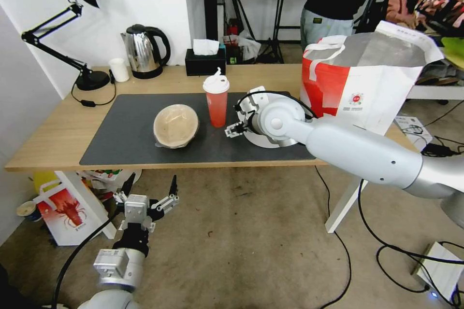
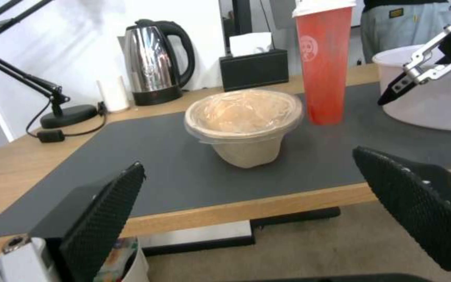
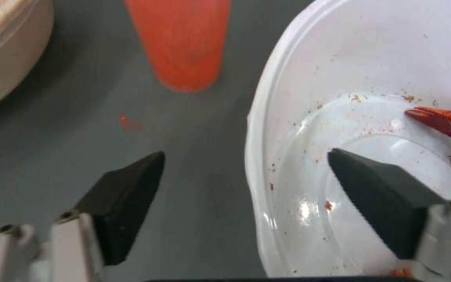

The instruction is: Pick up the trash from the table and place it into the takeout bag.

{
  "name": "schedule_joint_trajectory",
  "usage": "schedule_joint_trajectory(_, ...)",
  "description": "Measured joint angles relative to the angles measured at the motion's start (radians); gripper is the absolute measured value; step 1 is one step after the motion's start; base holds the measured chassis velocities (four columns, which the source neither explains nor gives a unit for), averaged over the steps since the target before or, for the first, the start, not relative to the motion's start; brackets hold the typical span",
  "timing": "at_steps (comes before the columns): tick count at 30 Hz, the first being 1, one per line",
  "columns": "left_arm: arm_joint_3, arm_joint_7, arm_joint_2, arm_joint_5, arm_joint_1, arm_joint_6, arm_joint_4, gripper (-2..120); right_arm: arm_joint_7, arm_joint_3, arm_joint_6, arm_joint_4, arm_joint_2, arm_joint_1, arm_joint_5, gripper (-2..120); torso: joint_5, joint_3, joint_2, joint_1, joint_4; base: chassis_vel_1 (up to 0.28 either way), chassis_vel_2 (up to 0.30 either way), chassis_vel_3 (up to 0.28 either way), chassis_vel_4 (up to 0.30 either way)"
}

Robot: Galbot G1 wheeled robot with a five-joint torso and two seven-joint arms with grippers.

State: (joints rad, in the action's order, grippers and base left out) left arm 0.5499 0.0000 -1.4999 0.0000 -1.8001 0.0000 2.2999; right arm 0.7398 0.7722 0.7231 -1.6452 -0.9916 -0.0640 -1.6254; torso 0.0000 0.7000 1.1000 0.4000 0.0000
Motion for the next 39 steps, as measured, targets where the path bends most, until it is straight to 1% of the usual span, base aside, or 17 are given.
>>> schedule_joint_trajectory(2,0.000,0.000,0.000,0.000,0.000,0.000,0.000,100,0.000,0.000,0.000,0.001,0.000,0.000,0.000,80,0.0000,0.000,0.000,0.000,0.0000,0.000,0.000,0.000,0.000)
schedule_joint_trajectory(4,0.000,0.000,0.000,0.000,0.000,0.000,0.000,100,0.001,0.000,0.000,0.005,-0.001,-0.002,0.000,70,0.0000,0.000,0.000,0.000,0.0000,0.000,0.000,0.000,0.000)
schedule_joint_trajectory(6,0.000,0.000,0.000,0.000,0.000,0.000,0.000,100,0.001,0.001,0.000,0.005,-0.001,-0.003,0.000,69,0.0000,0.000,0.000,0.000,0.0000,0.000,0.000,0.000,0.000)
schedule_joint_trajectory(8,0.000,0.000,0.000,0.000,0.000,0.000,0.000,100,0.001,0.002,0.000,0.006,-0.004,-0.007,-0.001,60,-0.0001,0.000,0.000,0.000,0.0000,0.000,0.000,0.000,0.000)
schedule_joint_trajectory(10,0.000,0.000,0.000,0.000,0.000,0.000,0.000,100,0.002,0.003,0.000,0.006,-0.005,-0.008,-0.002,58,0.0000,0.000,0.000,0.000,0.0000,0.000,0.000,0.000,0.000)
schedule_joint_trajectory(13,0.000,0.000,0.000,0.000,0.000,0.000,0.000,100,0.006,0.004,-0.001,0.003,-0.010,-0.012,-0.006,43,0.0000,0.000,0.000,0.000,0.0001,0.000,0.000,0.000,0.000)
schedule_joint_trajectory(14,0.000,0.000,0.000,0.000,0.000,0.000,0.000,100,0.006,0.004,-0.001,0.003,-0.010,-0.012,-0.006,43,0.0000,0.000,0.000,0.000,0.0001,0.000,0.000,0.000,0.000)
schedule_joint_trajectory(15,0.000,0.000,0.000,0.000,0.000,0.000,0.000,100,0.007,0.004,-0.001,0.001,-0.010,-0.013,-0.008,37,-0.0001,0.000,0.000,0.000,0.0000,0.000,0.000,0.000,0.000)
schedule_joint_trajectory(16,0.000,0.000,0.000,0.000,0.000,0.000,0.000,100,0.008,0.005,-0.001,0.000,-0.010,-0.015,-0.009,36,-0.0001,0.000,0.000,0.000,0.0000,0.000,0.000,0.000,0.000)
schedule_joint_trajectory(17,0.000,0.000,0.000,0.000,0.000,0.000,0.000,100,0.010,0.006,-0.001,0.000,-0.009,-0.017,-0.011,30,-0.0001,0.000,0.000,0.000,0.0001,0.000,0.000,0.000,0.000)
schedule_joint_trajectory(19,0.000,0.000,0.000,0.000,0.000,0.000,0.000,100,0.010,0.007,-0.001,0.000,-0.009,-0.018,-0.012,27,-0.0001,0.000,0.000,0.000,0.0000,0.000,0.000,0.000,0.000)
schedule_joint_trajectory(20,0.000,0.000,0.000,0.000,0.000,0.000,0.000,100,0.013,0.008,-0.001,0.000,-0.008,-0.020,-0.018,19,0.0000,0.000,0.000,0.000,0.0000,0.000,0.000,0.000,0.000)
schedule_joint_trajectory(22,0.000,0.000,0.000,0.000,0.000,0.000,0.000,100,0.022,0.013,-0.001,0.007,-0.008,-0.021,-0.030,10,0.0000,0.000,0.000,0.000,0.0000,0.000,0.000,0.000,0.000)
schedule_joint_trajectory(23,0.000,0.000,0.000,0.000,0.000,0.000,0.000,100,0.022,0.013,-0.001,0.007,-0.008,-0.021,-0.030,10,0.0000,0.000,0.000,0.000,0.0000,0.000,0.000,0.000,0.000)
schedule_joint_trajectory(25,0.000,0.000,0.000,0.000,0.000,0.000,0.000,100,0.025,0.016,-0.002,0.021,-0.011,-0.021,-0.031,2,-0.0001,0.000,0.000,0.000,0.0000,0.000,0.000,0.000,0.000)
schedule_joint_trajectory(26,0.000,0.000,0.000,0.000,0.000,0.000,0.000,100,0.026,0.015,-0.004,0.028,-0.013,-0.018,-0.031,0,-0.0001,0.000,0.000,0.000,0.0000,0.000,0.000,0.000,0.000)
schedule_joint_trajectory(39,0.000,0.000,0.000,0.000,0.000,0.000,0.000,100,0.023,0.004,-0.008,0.044,-0.010,0.027,0.002,0,0.0001,0.000,0.000,0.000,0.0005,0.000,0.000,0.000,0.000)
